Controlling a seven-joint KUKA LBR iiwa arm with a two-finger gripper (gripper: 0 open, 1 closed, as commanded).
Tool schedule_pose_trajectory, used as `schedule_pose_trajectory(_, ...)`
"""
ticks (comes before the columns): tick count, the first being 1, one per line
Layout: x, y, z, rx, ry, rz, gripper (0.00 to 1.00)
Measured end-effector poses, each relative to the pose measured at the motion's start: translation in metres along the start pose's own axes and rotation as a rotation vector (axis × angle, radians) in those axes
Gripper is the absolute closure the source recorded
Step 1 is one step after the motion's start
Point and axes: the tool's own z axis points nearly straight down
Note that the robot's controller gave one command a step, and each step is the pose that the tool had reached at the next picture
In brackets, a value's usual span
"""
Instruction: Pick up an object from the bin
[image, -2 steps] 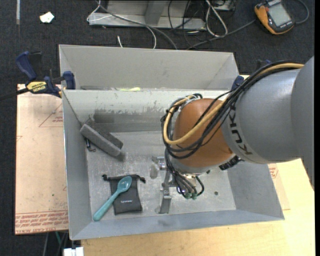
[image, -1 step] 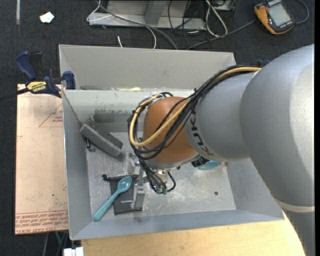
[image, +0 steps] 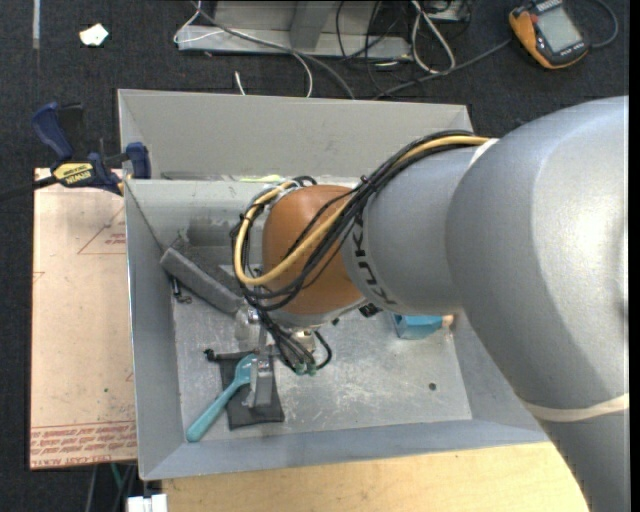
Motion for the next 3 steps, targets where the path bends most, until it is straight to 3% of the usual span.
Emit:
schedule_pose_trajectory(1, -0.004, 0.01, 0.009, 0.001, -0.001, 0.135, 0.0)
schedule_pose_trajectory(2, 0.009, 0.001, 0.016, 0.002, -0.004, 0.148, 1.0)
schedule_pose_trajectory(3, 0.009, 0.001, 0.016, 0.002, -0.004, 0.148, 1.0)
